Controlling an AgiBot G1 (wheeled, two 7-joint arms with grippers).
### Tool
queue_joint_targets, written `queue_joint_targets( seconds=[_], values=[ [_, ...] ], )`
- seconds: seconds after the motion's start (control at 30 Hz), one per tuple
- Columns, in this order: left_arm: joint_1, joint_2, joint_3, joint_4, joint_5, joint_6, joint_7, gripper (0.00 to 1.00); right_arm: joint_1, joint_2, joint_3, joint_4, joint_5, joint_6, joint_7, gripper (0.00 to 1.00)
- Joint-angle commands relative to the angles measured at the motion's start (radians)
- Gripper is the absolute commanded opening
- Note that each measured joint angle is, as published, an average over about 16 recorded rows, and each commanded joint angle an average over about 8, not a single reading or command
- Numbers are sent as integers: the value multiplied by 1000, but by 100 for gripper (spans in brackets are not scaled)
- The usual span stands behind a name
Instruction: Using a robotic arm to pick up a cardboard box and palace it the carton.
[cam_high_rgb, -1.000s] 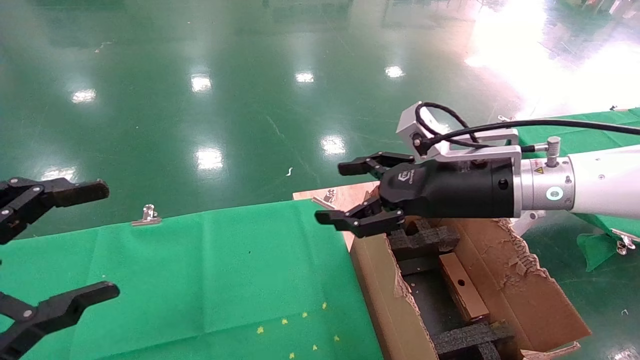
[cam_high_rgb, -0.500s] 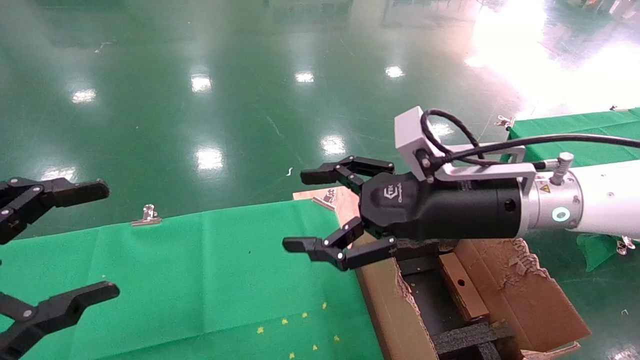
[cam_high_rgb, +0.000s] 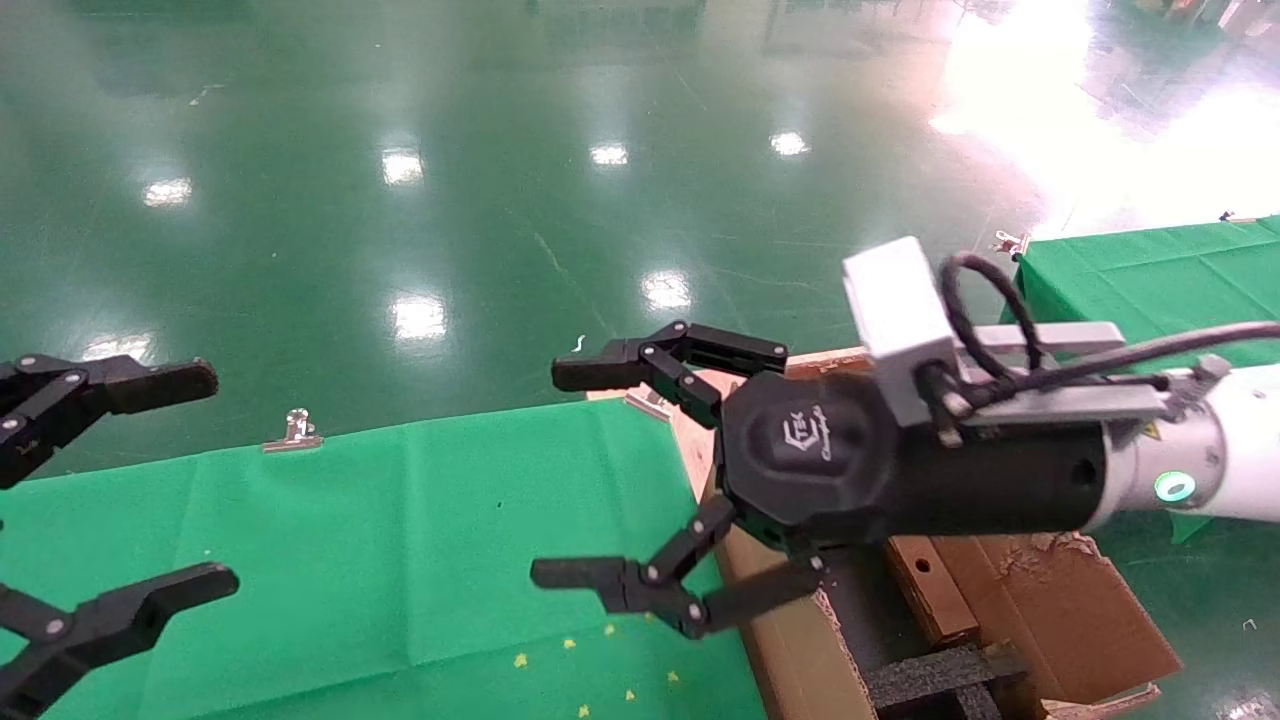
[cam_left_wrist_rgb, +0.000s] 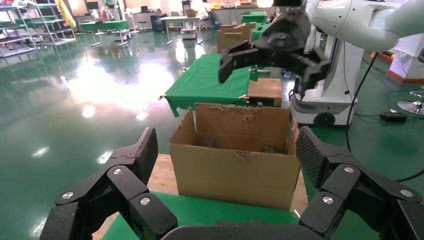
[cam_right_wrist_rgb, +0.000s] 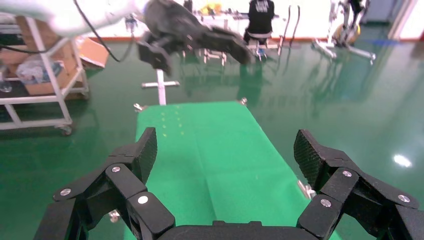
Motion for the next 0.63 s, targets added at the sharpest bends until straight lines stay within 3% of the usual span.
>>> queue_joint_targets(
  seconds=[0.03,0.23,0.63],
  values=[
    [0,0,0,0,0,0,0,100,-22,-7,33,9,9,-18,-12,100],
    [0,0,0,0,0,0,0,100,-52,-15,77,20,22,-41,-25,100],
    [0,0,0,0,0,0,0,100,-40,-12,58,16,19,-32,-21,100]
  ],
)
